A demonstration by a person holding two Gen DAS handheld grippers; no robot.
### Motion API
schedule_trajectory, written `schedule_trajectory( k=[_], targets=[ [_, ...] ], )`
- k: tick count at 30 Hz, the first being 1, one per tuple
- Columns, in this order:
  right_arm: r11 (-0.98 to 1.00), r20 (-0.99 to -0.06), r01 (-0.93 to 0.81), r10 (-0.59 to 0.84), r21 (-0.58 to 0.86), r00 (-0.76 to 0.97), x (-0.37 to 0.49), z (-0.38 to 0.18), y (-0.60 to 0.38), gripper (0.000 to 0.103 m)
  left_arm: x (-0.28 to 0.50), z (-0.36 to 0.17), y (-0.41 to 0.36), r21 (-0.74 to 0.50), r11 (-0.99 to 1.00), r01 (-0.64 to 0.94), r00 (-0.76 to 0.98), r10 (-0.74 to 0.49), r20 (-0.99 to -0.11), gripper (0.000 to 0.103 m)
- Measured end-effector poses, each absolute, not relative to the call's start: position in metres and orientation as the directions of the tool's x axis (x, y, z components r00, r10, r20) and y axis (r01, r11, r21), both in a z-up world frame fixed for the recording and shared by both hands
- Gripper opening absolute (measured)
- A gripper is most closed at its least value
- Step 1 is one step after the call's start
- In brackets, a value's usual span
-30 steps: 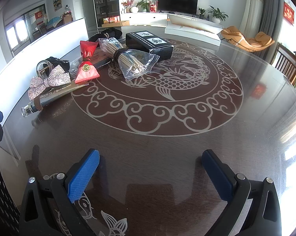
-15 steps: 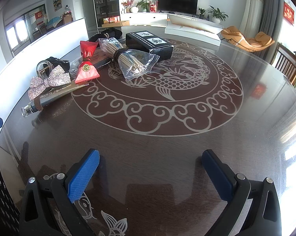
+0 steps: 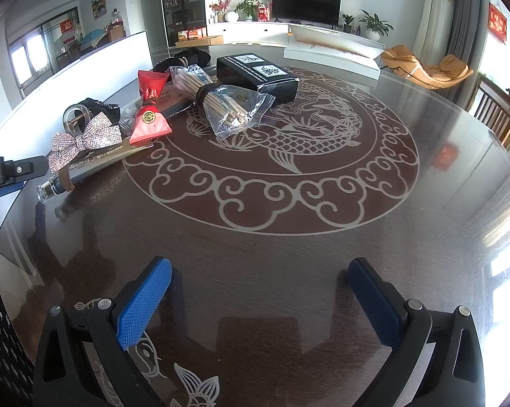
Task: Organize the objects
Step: 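Reach the right gripper to the silver-and-gold cosmetic tube and grasp it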
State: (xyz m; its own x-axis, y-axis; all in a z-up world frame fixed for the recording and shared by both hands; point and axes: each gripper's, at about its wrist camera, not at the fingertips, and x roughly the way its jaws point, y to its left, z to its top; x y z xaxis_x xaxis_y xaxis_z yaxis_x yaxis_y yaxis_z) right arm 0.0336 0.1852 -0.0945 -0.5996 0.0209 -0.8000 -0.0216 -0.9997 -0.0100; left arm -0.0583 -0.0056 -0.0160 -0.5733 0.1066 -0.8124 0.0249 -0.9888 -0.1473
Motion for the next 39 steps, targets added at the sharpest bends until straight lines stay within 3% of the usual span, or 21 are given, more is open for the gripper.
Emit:
schedule_trajectory(
  k=[4,12,22,29,34,35,38,39],
  targets=[
    [-1.0,-0.8,-0.022,0.021,-0.009,-0.6,0.034,-0.094,0.184,0.103,-0.062,-0.026,-0.013,-0.181,-0.982,0.055,-0.557,0.12,-0.822,0.103],
    [-1.0,-0.8,-0.022,0.021,-0.009,-0.6,0.034,-0.094,0.185,0.103,-0.044,-0.022,0.034,-0.204,-0.957,-0.205,-0.497,0.281,-0.821,0.103],
    [-1.0,-0.805,-0.029,0.025,-0.01,-0.593,0.032,-0.094,0.182,0.103,-0.017,0.024,-0.037,-0.35,-0.937,-0.018,-0.738,0.249,-0.627,0.103],
    [-0.955,-0.771,0.092,-0.284,0.284,-0.569,-0.003,-0.081,0.102,0.103,0.002,0.045,-0.06,-0.357,-0.932,0.059,-0.843,0.145,-0.518,0.103],
    [-0.973,-0.806,0.132,-0.23,0.189,-0.545,-0.045,-0.089,0.035,0.102,0.004,0.047,-0.058,-0.313,-0.947,0.078,-0.847,0.102,-0.521,0.103],
    [-0.984,-0.816,0.13,-0.175,0.124,-0.551,-0.047,-0.088,0.027,0.098,0.004,0.047,-0.058,-0.31,-0.948,0.075,-0.846,0.104,-0.523,0.103],
    [-0.991,-0.808,0.115,-0.126,0.072,-0.575,-0.041,-0.087,0.032,0.059,0.005,0.046,-0.06,-0.325,-0.944,0.056,-0.844,0.129,-0.52,0.103],
    [-0.991,-0.807,0.116,-0.117,0.061,-0.579,-0.037,-0.085,0.038,0.052,0.004,0.045,-0.059,-0.334,-0.941,0.05,-0.842,0.141,-0.521,0.103]
  ],
)
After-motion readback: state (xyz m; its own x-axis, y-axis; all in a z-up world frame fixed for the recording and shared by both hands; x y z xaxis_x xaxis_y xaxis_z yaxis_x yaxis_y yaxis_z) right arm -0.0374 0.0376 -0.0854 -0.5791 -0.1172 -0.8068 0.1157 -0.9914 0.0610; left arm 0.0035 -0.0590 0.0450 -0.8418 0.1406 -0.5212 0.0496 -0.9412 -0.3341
